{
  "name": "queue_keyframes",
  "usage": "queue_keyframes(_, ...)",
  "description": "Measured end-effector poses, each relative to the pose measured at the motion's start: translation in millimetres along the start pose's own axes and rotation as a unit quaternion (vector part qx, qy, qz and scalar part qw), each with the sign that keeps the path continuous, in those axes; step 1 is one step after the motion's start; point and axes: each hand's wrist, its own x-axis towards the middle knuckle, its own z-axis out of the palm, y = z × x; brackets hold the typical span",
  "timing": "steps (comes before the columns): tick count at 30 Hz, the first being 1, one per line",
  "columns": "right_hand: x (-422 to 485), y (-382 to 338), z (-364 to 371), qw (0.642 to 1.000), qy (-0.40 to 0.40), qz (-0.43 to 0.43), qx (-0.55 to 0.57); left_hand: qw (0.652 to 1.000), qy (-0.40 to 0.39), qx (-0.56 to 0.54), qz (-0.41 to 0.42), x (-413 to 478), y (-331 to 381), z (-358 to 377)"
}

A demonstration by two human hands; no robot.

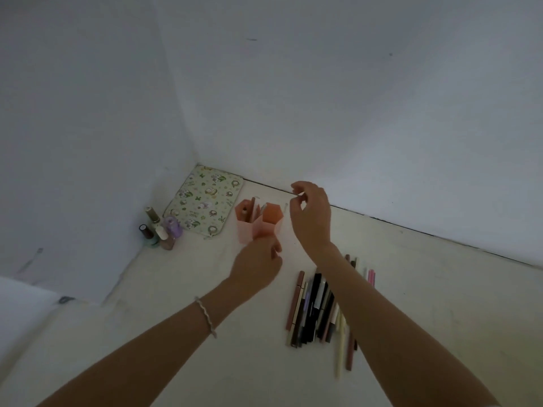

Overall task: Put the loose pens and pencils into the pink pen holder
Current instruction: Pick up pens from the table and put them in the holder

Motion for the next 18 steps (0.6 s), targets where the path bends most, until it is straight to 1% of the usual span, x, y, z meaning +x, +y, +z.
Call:
queue_keyframes(2, -0.1, 10.7, -13.7, 1.000, -0.005, 0.020, -0.013, 0.994, -0.083, 0.054, -0.045, -0.2, 4.3, 28.2)
queue_keyframes(3, -0.4, 16.9, -20.8, 0.999, -0.009, 0.027, -0.022, 0.990, -0.102, 0.072, -0.057, 1.2, 7.1, 40.8)
queue_keyframes(6, -4.7, 35.9, -37.3, 0.997, -0.025, 0.053, -0.039, 0.983, -0.113, 0.128, -0.070, 1.4, 16.0, 66.7)
queue_keyframes(9, -12.7, 52.2, -47.4, 0.994, -0.033, 0.095, -0.034, 0.983, -0.095, 0.135, -0.079, 2.4, 19.7, 85.2)
queue_keyframes(11, -18.7, 59.7, -50.0, 0.992, -0.043, 0.113, -0.036, 0.985, -0.093, 0.111, -0.090, 4.1, 20.6, 89.0)
queue_keyframes(13, -24.3, 65.9, -49.9, 0.988, -0.070, 0.130, -0.050, 0.988, -0.096, 0.063, -0.101, 6.5, 21.7, 86.2)
queue_keyframes(16, -31.0, 74.7, -45.1, 0.967, -0.163, 0.161, -0.111, 0.992, -0.051, -0.051, -0.099, 12.0, 25.4, 65.7)
queue_keyframes(18, -36.0, 79.8, -39.1, 0.938, -0.238, 0.185, -0.169, 0.990, -0.003, -0.127, -0.061, 15.7, 31.4, 42.1)
